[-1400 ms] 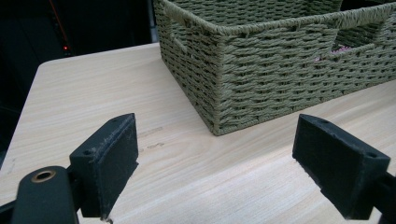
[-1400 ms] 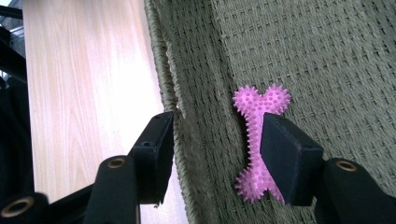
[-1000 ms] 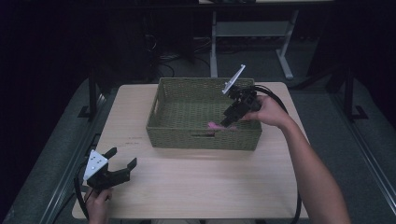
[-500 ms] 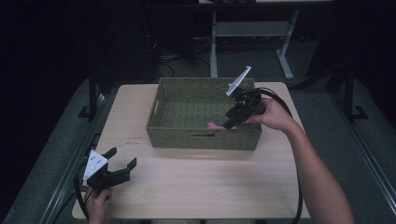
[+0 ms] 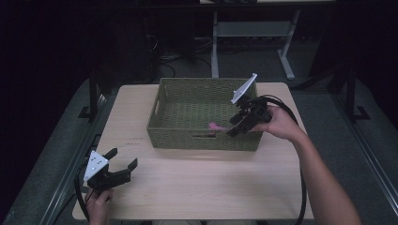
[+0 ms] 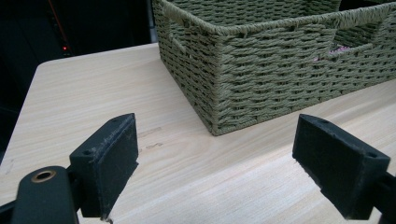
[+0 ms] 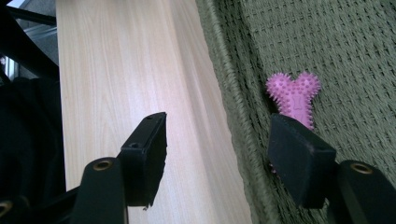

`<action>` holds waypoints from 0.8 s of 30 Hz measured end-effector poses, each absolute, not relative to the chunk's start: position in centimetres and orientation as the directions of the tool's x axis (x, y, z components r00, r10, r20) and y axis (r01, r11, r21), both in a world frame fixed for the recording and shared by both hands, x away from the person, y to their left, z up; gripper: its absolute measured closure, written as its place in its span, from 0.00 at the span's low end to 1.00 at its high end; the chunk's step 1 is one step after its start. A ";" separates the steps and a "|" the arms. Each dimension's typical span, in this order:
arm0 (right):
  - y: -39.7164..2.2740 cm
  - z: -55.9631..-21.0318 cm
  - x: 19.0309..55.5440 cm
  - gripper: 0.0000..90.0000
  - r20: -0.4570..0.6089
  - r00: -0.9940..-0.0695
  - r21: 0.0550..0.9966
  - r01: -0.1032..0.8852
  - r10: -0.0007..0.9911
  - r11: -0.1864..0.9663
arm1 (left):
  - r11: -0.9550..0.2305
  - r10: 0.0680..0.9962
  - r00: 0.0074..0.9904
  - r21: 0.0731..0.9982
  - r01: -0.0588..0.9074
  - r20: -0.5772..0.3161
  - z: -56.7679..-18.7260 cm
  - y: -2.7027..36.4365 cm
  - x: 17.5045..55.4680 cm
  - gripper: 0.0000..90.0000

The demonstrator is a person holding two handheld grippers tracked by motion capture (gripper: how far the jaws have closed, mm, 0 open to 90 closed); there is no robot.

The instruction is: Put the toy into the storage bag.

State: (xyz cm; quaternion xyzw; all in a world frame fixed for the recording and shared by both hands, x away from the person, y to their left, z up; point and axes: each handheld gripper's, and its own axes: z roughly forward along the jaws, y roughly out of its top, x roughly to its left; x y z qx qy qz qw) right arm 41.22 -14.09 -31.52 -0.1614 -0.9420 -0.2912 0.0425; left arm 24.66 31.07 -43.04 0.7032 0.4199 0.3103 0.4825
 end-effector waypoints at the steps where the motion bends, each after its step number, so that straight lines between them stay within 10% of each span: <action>1: -14.1 -31.5 41.1 0.41 0.171 -0.945 0.538 0.326 0.278 0.777 | -0.181 0.890 0.456 0.939 0.291 0.030 -43.0 31.0 24.6 0.15; 24: -16.3 -33.5 37.2 0.39 0.170 -0.942 0.576 0.333 0.289 0.747 | -0.194 0.889 0.457 0.937 0.291 0.042 -43.0 30.9 24.6 0.15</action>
